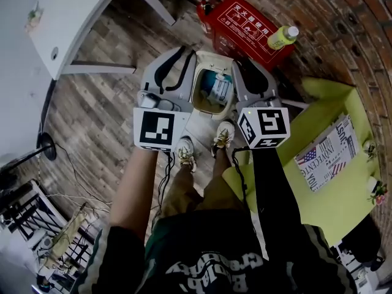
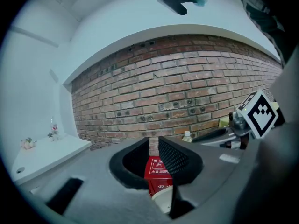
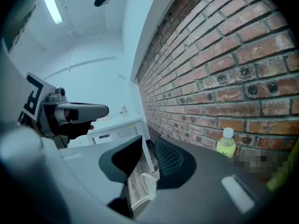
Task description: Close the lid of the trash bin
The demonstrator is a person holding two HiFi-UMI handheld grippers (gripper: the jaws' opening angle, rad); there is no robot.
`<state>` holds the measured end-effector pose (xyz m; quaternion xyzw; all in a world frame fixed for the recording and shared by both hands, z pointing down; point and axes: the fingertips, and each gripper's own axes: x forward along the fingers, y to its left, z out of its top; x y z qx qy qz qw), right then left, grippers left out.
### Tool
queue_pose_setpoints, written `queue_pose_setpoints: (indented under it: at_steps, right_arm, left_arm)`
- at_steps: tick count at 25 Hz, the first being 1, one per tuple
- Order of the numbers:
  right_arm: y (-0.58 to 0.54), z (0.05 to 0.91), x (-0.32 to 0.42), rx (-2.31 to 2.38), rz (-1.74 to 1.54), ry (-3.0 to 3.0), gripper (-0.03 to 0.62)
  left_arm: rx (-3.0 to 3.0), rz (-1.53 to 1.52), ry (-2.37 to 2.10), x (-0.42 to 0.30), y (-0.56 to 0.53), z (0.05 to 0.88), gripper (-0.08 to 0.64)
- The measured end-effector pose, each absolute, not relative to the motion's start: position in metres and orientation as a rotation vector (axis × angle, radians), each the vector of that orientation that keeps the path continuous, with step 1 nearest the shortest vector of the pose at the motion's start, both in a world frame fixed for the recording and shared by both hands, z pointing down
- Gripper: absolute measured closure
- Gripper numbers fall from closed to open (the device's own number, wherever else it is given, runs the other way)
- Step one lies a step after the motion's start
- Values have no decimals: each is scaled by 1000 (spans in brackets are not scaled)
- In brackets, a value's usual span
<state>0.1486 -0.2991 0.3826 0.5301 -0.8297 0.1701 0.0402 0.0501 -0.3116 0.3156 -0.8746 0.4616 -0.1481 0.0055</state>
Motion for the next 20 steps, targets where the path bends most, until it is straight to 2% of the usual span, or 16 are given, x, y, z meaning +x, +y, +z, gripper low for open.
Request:
queue_pose_setpoints:
  at_steps: [20]
  right_arm:
    - [-352, 485, 139, 1641, 532, -2358, 492]
  left_arm:
    - [-2845, -428, 1462, 37, -332, 412, 489]
